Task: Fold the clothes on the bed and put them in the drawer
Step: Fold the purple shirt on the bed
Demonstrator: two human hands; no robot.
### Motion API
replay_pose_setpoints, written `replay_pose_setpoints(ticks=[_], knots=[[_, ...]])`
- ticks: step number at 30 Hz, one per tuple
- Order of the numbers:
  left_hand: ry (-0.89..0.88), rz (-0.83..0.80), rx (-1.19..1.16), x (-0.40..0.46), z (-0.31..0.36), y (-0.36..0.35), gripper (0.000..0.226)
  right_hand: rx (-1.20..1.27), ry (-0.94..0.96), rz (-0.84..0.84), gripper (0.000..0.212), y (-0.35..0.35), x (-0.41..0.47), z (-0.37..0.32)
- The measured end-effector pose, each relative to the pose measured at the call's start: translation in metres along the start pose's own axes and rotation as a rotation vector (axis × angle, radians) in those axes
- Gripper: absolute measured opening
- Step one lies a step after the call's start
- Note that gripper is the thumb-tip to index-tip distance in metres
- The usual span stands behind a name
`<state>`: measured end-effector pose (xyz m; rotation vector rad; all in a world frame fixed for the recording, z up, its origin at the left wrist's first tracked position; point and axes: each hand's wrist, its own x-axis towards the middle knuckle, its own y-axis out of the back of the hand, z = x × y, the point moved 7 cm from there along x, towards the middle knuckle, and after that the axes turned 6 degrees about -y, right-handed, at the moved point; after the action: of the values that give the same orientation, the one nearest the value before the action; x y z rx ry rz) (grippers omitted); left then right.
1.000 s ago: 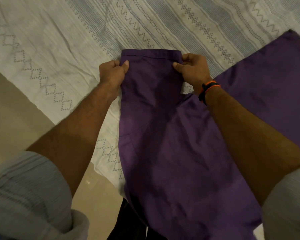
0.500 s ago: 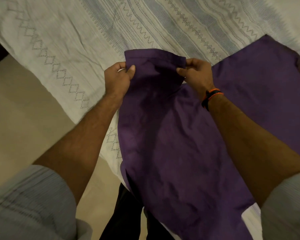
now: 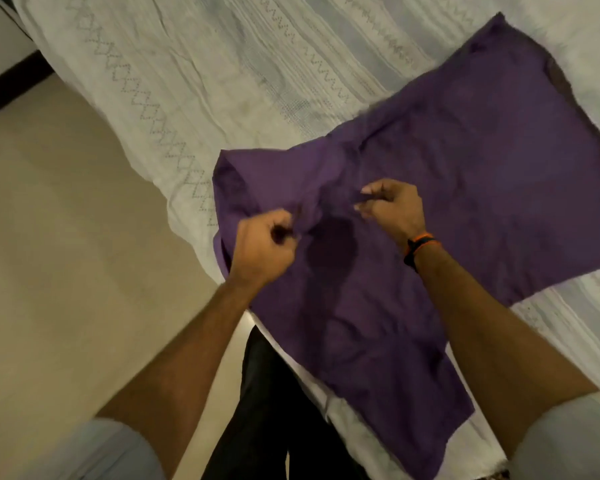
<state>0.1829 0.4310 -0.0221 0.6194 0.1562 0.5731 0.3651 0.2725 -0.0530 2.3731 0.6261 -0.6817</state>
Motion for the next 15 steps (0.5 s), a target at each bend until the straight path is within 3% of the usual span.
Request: replay_pose_setpoints(ticks=[4,8,10,13,15], knots=[[0.011,-0.219,0.178,-0.056,-0.004,-0.046,0.025,0.013,-0.179,0.035,0.019,0.006,-0.022,0.07],[0.093,-0.476,0.055,-0.076,-0.014,-0.079,0.037,0.242,-0.344,0.09,0.023,0.007,-0.034,0.115],[0.216,-0.318,-0.028,-0.068,-0.024,-0.068,0.041,0.414,-0.415,0.086,0.033,-0.002,-0.038,0.124],[0.488,0.152,-0.141,-0.046,-0.053,-0.034,0.029,0.416,-0.483,0.133,0.082,-0.017,-0.049,0.127],[0.671,0.338,-0.176,-0.033,-0.071,-0.015,0.024,0.385,-0.483,0.162,0.105,-0.031,-0.063,0.121]])
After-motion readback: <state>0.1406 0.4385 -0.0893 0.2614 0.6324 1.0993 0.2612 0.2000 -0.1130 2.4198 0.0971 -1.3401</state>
